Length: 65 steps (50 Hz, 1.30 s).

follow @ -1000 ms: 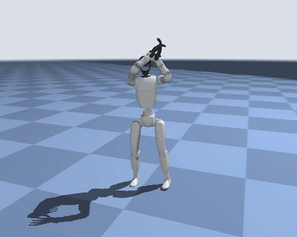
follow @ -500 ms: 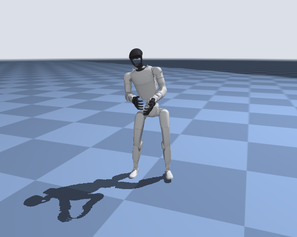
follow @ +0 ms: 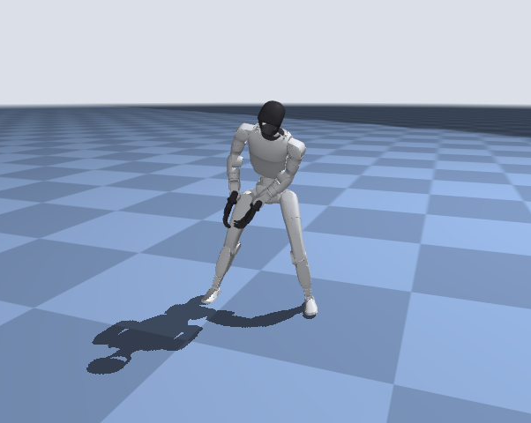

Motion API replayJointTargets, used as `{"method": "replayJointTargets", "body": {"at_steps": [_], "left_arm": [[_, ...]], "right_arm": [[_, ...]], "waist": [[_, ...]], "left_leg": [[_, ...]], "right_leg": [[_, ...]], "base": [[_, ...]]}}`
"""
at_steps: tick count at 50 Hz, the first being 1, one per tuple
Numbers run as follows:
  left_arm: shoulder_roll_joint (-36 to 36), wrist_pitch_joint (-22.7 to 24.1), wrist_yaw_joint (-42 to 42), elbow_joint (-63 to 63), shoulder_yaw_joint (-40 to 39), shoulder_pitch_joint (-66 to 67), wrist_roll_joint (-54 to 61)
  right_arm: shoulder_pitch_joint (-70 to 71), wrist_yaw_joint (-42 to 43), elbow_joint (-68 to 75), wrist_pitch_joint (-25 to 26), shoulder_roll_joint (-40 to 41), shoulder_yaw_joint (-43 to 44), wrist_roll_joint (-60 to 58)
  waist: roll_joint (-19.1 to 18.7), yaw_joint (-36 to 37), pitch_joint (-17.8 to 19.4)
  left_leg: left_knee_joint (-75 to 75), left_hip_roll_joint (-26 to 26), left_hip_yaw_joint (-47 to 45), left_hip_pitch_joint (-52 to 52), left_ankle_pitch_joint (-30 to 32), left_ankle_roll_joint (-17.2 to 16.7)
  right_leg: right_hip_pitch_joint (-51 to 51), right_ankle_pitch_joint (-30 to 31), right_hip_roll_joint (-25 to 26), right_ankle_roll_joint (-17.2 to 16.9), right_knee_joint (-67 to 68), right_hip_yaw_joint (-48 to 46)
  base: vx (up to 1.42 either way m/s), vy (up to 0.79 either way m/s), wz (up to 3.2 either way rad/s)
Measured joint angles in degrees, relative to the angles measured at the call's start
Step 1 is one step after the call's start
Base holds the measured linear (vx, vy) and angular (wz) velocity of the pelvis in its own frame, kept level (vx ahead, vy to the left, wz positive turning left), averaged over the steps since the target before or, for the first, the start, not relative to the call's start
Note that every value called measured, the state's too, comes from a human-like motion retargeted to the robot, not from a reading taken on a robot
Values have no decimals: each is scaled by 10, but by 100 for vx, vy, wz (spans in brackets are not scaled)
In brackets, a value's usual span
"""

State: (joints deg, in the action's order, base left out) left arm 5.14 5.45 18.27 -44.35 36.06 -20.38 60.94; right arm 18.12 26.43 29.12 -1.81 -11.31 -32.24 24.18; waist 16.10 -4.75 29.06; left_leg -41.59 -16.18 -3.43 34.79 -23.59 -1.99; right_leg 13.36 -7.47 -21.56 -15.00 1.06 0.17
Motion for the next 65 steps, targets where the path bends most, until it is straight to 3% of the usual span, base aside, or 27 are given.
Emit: {"method": "replayJointTargets", "body": {"at_steps": [4, 7, 10, 13, 15, 17, 20, 23, 25, 28, 30, 32, 38, 44, 50, 55, 60, 65], "left_arm": [[-31, 2, -4, 23, -14, -7, 84], [-97, 9, 11, 85, -35, -19, 135], [-196, 6, -5, 184, -69, -21, 144], [-315, -17, -80, 291, -121, -12, 140], [-398, -23, -124, 354, -152, -13, 142], [-498, -8, -147, 411, -175, -34, 146], [-676, 40, -143, 477, -184, -117, 141], [-828, 103, -112, 497, -144, -288, 108], [-883, 137, -81, 495, -95, -432, 71], [-886, 164, -37, 501, -24, -612, -30], [-871, 163, 3, 520, 5, -682, -129], [-858, 150, 57, 555, 12, -688, -243], [-866, 94, 217, 647, -83, -467, -532], [-891, 84, 273, 623, -226, -245, -637], [-870, 105, 311, 594, -384, -53, -659], [-798, 156, 319, 614, -542, 163, -611], [-672, 198, 297, 643, -580, 336, -545], [-533, 201, 253, 602, -486, 333, -463]], "right_arm": [[57, 2, 45, 29, 56, 13, -20], [138, -21, 71, 62, 92, -1, -41], [230, -75, 52, 82, 107, -43, -66], [315, -142, -16, 81, 110, -78, -96], [372, -167, -65, 75, 114, -90, -106], [443, -154, -109, 66, 121, -96, -106], [598, -80, -150, 50, 135, -96, -119], [812, 8, -140, 44, 138, -84, -182], [945, 38, -120, 46, 125, -71, -234], [1034, 39, -127, 39, 73, -48, -318], [1036, 30, -165, 33, 27, -32, -380], [995, 26, -230, 26, -19, -20, -441], [841, 11, -392, -16, -95, -39, -553], [845, 31, -359, -40, -73, -116, -583], [845, 53, -306, -48, -19, -147, -625], [814, 11, -351, -49, -30, -189, -598], [738, -63, -376, -65, -2, -231, -533], [618, -133, -356, -69, 21, -278, -442]], "waist": [[-12, 82, -21], [-52, 152, -65], [-100, 213, -125], [-130, 244, -198], [-125, 248, -242], [-97, 239, -268], [-50, 227, -282], [-38, 233, -269], [-48, 245, -252], [-61, 264, -229], [-59, 275, -212], [-49, 286, -204], [-9, 331, -222], [14, 390, -215], [26, 489, -124], [16, 531, -5], [22, 486, 7], [26, 430, 7]], "left_leg": [[-58, 90, -17, 16, -36, 19], [-3, 124, -21, -15, -34, 24], [144, 147, -12, -97, 27, 22], [271, 169, 36, -171, 151, -6], [300, 194, 78, -192, 218, -22], [295, 208, 75, -193, 229, -25], [293, 171, -11, -184, 191, -5], [330, 102, -60, -173, 200, -5], [327, 78, -25, -159, 198, -10], [250, 97, 46, -131, 120, -13], [193, 119, 67, -117, 88, 1], [173, 132, 82, -121, 89, 17], [277, 119, 165, -194, 131, 15], [361, 88, 233, -212, 161, -8], [376, 91, 245, -187, 175, 22], [389, 110, 254, -162, 202, 49], [405, 106, 256, -88, 224, 33], [407, 109, 233, -35, 232, 38]], "right_leg": [[-35, 16, -100, 9, 22, -101], [-47, 11, -110, 57, 67, -190], [-51, -19, -54, 87, 120, -179], [-61, 12, 45, 81, 122, -101], [-70, 69, 88, 67, 93, -41], [-75, 115, 97, 33, 60, 13], [-74, 113, 89, 10, 41, 34], [-72, 10, 79, 31, 81, -42], [-72, -67, 69, 66, 136, -89], [-50, -115, 41, 102, 279, -111], [-17, -83, 24, 113, 400, -104], [10, -11, 17, 114, 485, -103], [-9, 191, 29, 121, 485, -200], [-45, 262, 115, 57, 384, -191], [-82, 246, 171, 19, 284, -116], [-113, 199, 185, 38, 209, -83], [-74, 158, 204, 60, 168, -80], [-38, 113, 199, 62, 144, -69]], "base": [[25, 83, 95], [32, 70, 54], [33, 61, 56], [34, 50, 98], [38, 43, 144], [40, 39, 165], [40, 38, 133], [35, 42, 65], [33, 46, 63], [34, 48, 121], [35, 43, 151], [36, 35, 140], [34, 19, 113], [24, 2, 109], [10, -6, 64], [-4, -8, 66], [-13, -4, 31], [-18, 1, -29]]}}
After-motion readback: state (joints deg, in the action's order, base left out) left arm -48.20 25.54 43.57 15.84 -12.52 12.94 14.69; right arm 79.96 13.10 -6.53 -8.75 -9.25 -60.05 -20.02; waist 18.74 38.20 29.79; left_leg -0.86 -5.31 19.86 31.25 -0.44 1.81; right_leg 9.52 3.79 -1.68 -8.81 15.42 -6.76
